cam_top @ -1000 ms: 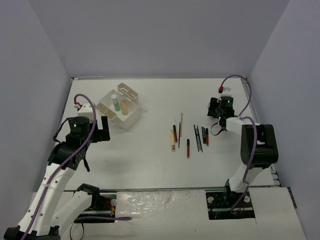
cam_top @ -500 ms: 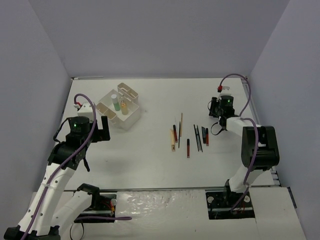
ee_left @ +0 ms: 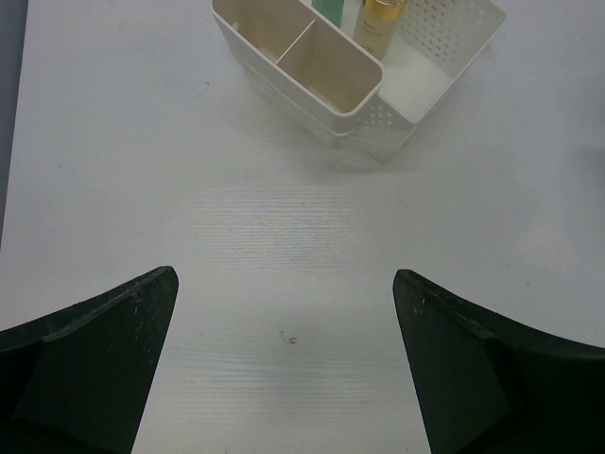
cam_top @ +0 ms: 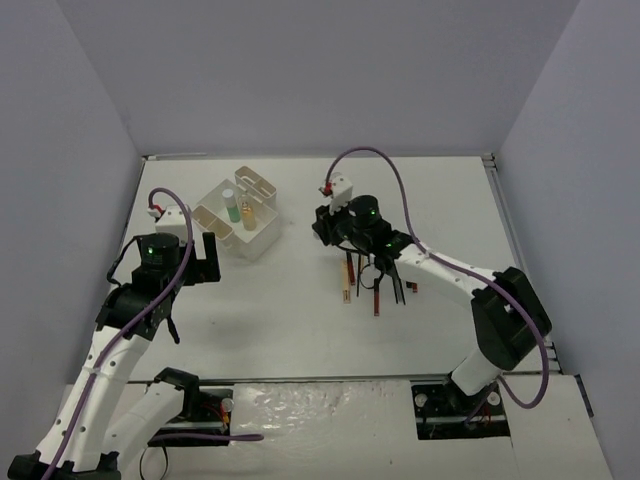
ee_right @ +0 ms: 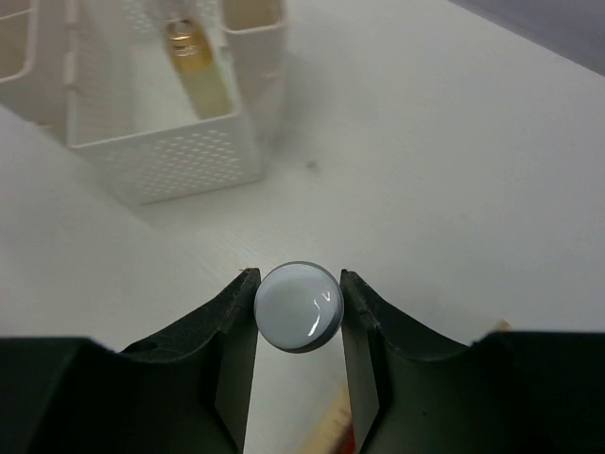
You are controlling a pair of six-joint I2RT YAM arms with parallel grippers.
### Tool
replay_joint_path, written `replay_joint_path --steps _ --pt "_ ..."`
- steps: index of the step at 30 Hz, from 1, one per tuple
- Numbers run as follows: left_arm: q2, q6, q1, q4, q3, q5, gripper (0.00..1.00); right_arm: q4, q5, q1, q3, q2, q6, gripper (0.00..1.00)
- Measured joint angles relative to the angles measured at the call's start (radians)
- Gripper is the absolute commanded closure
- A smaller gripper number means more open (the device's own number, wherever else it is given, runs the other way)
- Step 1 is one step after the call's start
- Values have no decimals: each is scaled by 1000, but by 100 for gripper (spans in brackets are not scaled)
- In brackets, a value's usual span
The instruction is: Organize the makeup
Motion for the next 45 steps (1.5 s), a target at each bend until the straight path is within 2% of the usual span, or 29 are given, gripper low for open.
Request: replay_joint_path --steps 6,9,14,20,22,26,31,37,45 --pt "4 0 0 0 0 0 3 13 -47 188 112 175 -15 100" --pt "8 0 0 0 0 0 3 13 -53 244 132 256 -28 100" --pt "8 0 0 0 0 1 3 12 -50 303 137 342 -40 100" --pt "16 0 0 0 0 8 3 30 -47 325 141 367 -52 95" --pt "21 0 0 0 0 10 3 35 -46 326 141 368 -52 84" --pt "35 0 0 0 0 15 3 42 -45 327 140 369 -52 49" --pt "62 -1 0 -4 2 54 3 58 -42 328 131 368 -56 23" --pt "146 -20 0 -87 112 114 3 34 -37 328 93 298 -59 9" --pt "265 -60 -5 -187 347 221 3 -20 28 328 46 53 -70 0"
